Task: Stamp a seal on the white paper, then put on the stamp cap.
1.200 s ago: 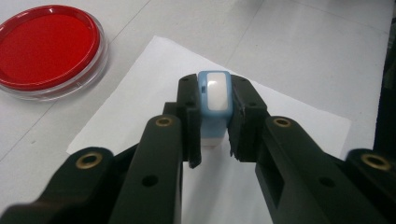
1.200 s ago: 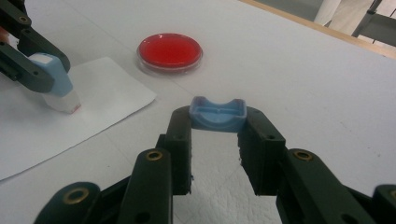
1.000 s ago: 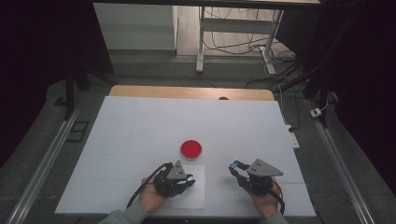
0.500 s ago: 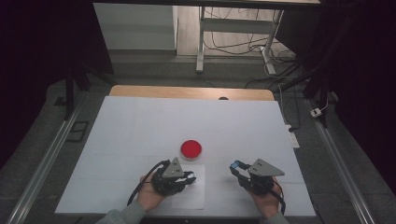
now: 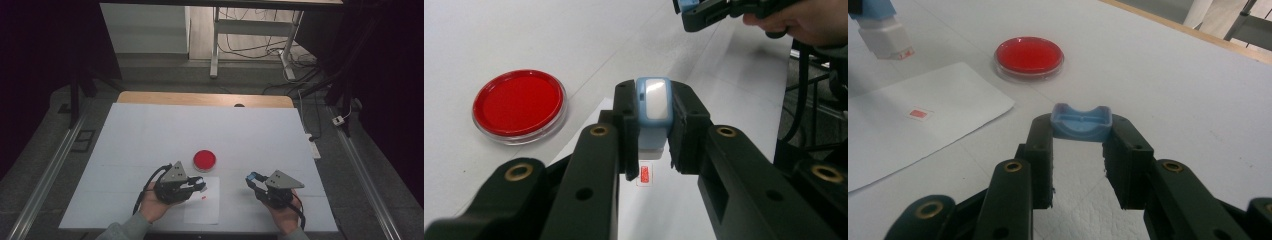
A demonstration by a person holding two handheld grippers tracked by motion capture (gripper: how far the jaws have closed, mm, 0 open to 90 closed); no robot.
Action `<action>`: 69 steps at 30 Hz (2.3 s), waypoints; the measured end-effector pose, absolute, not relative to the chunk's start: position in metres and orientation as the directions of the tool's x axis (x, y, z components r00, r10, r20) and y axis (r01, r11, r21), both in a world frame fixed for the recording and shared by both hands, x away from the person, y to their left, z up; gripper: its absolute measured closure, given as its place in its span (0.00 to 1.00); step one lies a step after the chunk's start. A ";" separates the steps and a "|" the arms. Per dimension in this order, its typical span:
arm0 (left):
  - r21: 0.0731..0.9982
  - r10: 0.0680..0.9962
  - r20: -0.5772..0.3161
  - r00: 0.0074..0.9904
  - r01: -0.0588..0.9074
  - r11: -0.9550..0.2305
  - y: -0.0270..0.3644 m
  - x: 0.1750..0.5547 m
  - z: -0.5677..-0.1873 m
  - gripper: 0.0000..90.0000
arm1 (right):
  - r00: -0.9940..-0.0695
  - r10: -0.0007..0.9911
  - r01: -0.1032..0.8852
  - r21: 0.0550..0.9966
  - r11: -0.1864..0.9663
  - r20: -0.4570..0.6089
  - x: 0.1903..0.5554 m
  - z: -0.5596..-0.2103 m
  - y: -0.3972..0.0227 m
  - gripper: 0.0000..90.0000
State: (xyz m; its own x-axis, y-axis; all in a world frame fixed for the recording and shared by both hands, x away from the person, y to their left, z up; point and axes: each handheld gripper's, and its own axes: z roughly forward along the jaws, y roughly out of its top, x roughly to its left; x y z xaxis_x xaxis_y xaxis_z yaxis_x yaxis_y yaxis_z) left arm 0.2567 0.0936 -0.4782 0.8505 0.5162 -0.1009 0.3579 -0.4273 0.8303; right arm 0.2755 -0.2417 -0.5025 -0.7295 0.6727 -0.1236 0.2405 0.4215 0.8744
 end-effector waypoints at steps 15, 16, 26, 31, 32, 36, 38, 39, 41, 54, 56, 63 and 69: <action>0.851 0.511 -0.155 0.845 0.377 -0.365 0.109 0.257 -0.463 0.85 | -0.730 0.673 0.242 0.874 0.421 -0.122 0.276 -0.503 -0.241 0.73; 0.853 0.512 -0.158 0.844 0.379 -0.360 0.110 0.257 -0.462 0.85 | -0.730 0.673 0.242 0.874 0.421 -0.122 0.276 -0.503 -0.241 0.73; 0.856 0.522 -0.184 0.833 0.397 -0.332 0.120 0.260 -0.460 0.84 | -0.727 0.675 0.244 0.873 0.423 -0.125 0.276 -0.503 -0.242 0.73; 0.858 0.526 -0.187 0.830 0.398 -0.324 0.121 0.261 -0.459 0.84 | -0.728 0.674 0.244 0.872 0.424 -0.125 0.276 -0.503 -0.242 0.73; 0.859 0.527 -0.186 0.830 0.398 -0.323 0.122 0.261 -0.459 0.84 | -0.729 0.673 0.244 0.873 0.423 -0.123 0.276 -0.503 -0.242 0.73; 0.858 0.533 -0.188 0.825 0.402 -0.320 0.123 0.263 -0.460 0.84 | -0.730 0.672 0.244 0.872 0.425 -0.123 0.277 -0.504 -0.242 0.73; 0.856 0.538 -0.190 0.821 0.407 -0.318 0.124 0.264 -0.461 0.84 | -0.730 0.672 0.245 0.872 0.424 -0.122 0.277 -0.504 -0.242 0.73; 0.856 0.541 -0.192 0.819 0.409 -0.316 0.124 0.264 -0.461 0.84 | -0.730 0.672 0.243 0.872 0.425 -0.123 0.276 -0.504 -0.242 0.73; 0.857 0.543 -0.191 0.818 0.409 -0.315 0.125 0.264 -0.462 0.84 | -0.732 0.670 0.241 0.873 0.424 -0.124 0.276 -0.503 -0.241 0.73; 0.862 0.550 -0.191 0.813 0.407 -0.302 0.125 0.266 -0.462 0.84 | -0.735 0.667 0.238 0.872 0.427 -0.126 0.276 -0.504 -0.239 0.73; 0.862 0.549 -0.189 0.814 0.405 -0.305 0.124 0.266 -0.462 0.84 | -0.735 0.666 0.238 0.873 0.427 -0.125 0.276 -0.504 -0.239 0.73; 0.861 0.549 -0.191 0.814 0.407 -0.305 0.123 0.266 -0.463 0.84 | -0.739 0.662 0.237 0.872 0.429 -0.125 0.275 -0.504 -0.237 0.73; 0.861 0.548 -0.190 0.815 0.406 -0.305 0.122 0.266 -0.463 0.84 | -0.743 0.657 0.232 0.872 0.431 -0.127 0.274 -0.504 -0.234 0.73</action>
